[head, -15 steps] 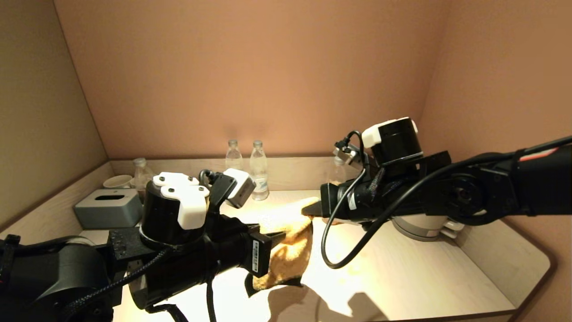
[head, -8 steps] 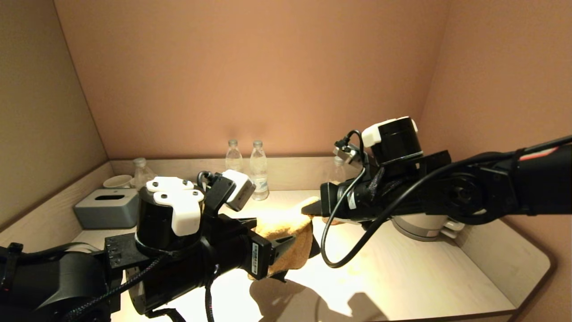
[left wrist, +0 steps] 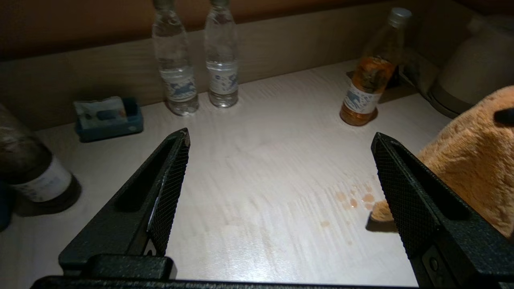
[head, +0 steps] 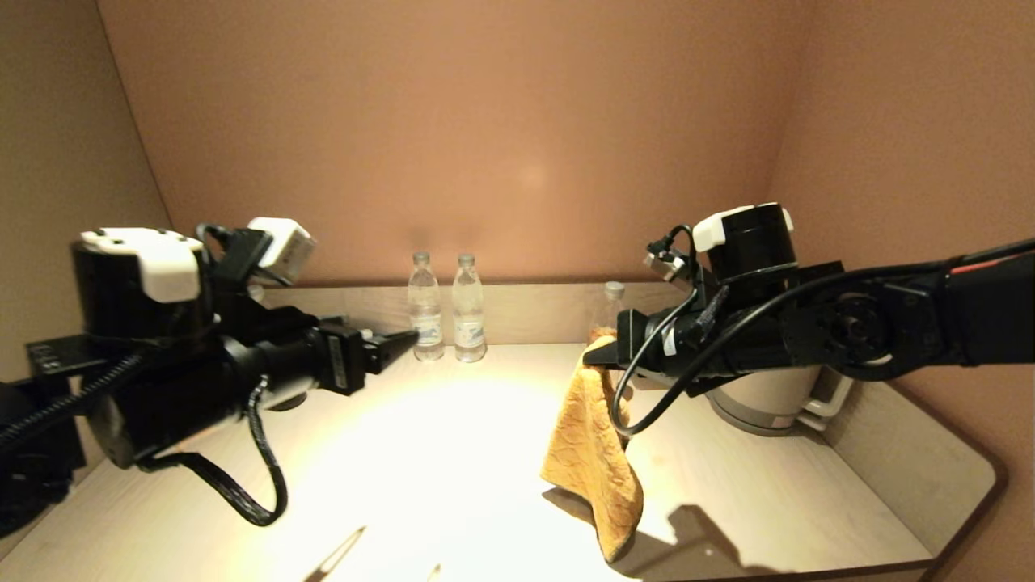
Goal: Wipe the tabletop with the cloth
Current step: Sweep the stains on the table
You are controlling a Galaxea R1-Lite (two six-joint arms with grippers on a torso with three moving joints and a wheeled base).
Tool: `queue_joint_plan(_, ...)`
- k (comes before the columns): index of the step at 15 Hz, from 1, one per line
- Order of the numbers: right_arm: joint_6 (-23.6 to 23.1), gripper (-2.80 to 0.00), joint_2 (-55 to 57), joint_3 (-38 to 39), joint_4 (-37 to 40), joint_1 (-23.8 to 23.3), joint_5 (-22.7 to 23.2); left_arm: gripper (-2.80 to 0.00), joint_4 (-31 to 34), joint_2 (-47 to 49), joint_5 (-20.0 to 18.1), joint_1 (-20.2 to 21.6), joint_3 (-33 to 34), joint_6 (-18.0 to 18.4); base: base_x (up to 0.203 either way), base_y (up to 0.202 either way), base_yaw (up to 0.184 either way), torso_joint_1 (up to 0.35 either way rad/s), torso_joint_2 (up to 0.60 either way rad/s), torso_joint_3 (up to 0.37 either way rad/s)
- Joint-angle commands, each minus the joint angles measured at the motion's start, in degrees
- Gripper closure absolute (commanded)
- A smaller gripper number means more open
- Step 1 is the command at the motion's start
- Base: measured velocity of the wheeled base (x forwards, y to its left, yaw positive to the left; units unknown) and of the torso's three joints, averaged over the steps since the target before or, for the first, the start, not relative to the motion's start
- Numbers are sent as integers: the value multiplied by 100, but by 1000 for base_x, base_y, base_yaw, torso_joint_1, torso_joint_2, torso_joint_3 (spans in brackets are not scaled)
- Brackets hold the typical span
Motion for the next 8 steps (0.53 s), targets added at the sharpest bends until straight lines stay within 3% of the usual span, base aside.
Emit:
queue_joint_plan(1, 15, 0, 12, 4, -1, -106, 14, -280, 317, -955, 3, 818, -88, 160, 0, 0, 0, 0, 0, 0)
queue_joint_plan(5, 6, 0, -12, 8, 7, -173, -4, -280, 1336, -1844, 28, 1577, -392, 304, 0, 0, 0, 0, 0, 0)
queue_joint_plan(8, 6, 0, 5, -1, -2, -279, 5, -280, 2176, -2606, 302, 2018, -558, 310, 0, 0, 0, 0, 0, 0)
